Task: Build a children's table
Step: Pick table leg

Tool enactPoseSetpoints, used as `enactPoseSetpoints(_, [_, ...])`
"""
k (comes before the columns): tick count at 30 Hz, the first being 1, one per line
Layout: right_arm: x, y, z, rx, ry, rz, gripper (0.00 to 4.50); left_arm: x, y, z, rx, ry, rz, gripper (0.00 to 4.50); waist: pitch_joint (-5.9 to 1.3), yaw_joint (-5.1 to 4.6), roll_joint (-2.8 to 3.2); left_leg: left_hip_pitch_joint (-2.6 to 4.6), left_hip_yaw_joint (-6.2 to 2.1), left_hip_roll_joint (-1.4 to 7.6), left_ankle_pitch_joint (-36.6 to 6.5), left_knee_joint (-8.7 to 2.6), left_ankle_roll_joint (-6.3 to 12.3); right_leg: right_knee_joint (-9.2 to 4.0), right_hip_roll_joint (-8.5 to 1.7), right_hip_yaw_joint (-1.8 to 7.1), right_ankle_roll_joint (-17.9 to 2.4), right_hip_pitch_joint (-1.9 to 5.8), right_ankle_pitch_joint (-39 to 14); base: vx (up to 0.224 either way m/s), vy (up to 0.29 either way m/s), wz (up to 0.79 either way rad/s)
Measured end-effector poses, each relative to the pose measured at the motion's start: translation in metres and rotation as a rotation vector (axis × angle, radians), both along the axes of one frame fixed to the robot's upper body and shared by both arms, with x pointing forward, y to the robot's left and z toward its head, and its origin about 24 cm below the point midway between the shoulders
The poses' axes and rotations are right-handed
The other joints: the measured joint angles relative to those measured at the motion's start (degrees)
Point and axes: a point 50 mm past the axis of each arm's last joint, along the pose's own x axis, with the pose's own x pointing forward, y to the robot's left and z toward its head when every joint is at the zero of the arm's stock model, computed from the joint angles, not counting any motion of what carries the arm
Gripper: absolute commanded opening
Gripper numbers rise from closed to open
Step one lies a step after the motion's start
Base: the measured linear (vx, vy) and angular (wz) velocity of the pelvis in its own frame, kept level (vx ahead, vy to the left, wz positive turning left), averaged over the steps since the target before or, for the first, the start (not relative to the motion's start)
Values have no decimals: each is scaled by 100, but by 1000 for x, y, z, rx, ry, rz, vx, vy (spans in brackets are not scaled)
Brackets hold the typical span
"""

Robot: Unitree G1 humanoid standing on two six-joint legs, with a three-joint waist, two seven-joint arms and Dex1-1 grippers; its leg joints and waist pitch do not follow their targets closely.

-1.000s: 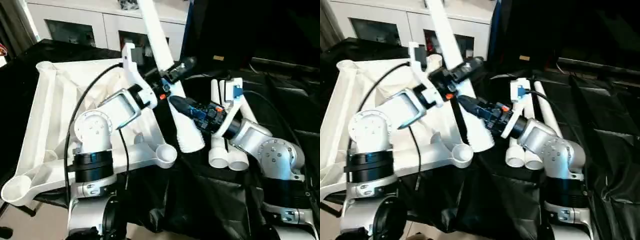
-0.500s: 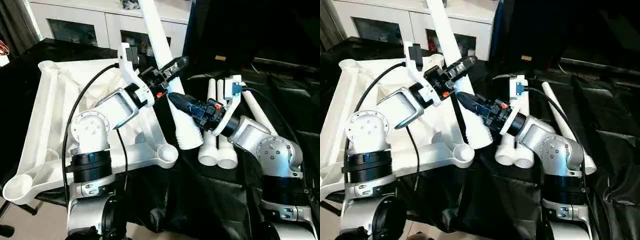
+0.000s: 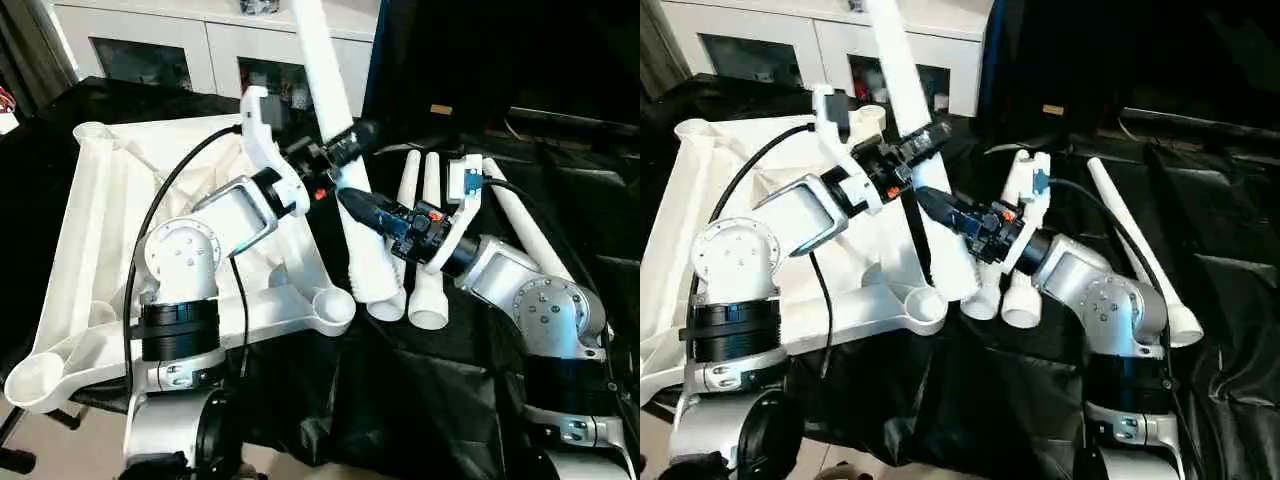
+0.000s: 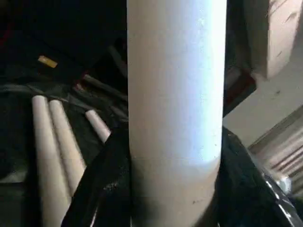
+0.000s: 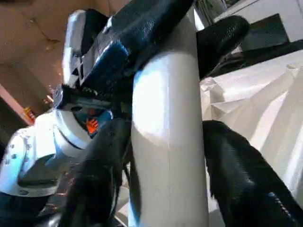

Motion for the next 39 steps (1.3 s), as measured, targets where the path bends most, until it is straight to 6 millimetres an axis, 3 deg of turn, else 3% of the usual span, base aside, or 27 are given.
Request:
enactPoseSetpoints(7, [-3, -7, -1, -175, -3, 17, 310, -2, 0, 4, 172, -87, 14, 186, 0, 3, -1, -1, 0, 0, 1, -1, -1, -1, 0, 0, 0, 0, 0, 0, 0, 0])
enactPoseSetpoints(16, [-5, -5, -2, -329, 16, 73, 310, -4, -4, 4, 257, -134, -11, 186, 0, 2, -3, 0, 1, 0, 15, -1, -25, 2, 0, 0, 1, 0, 1, 0, 0, 0])
enactPoseSetpoints(39, [-10, 9, -12, -410, 27, 163, 310, -18, -17, 8, 298, -236, -146, 186, -1, 8, -5, -30, 0, 0, 18, 8, -24, 13, 0, 0, 1, -5, 1, 0, 0, 0])
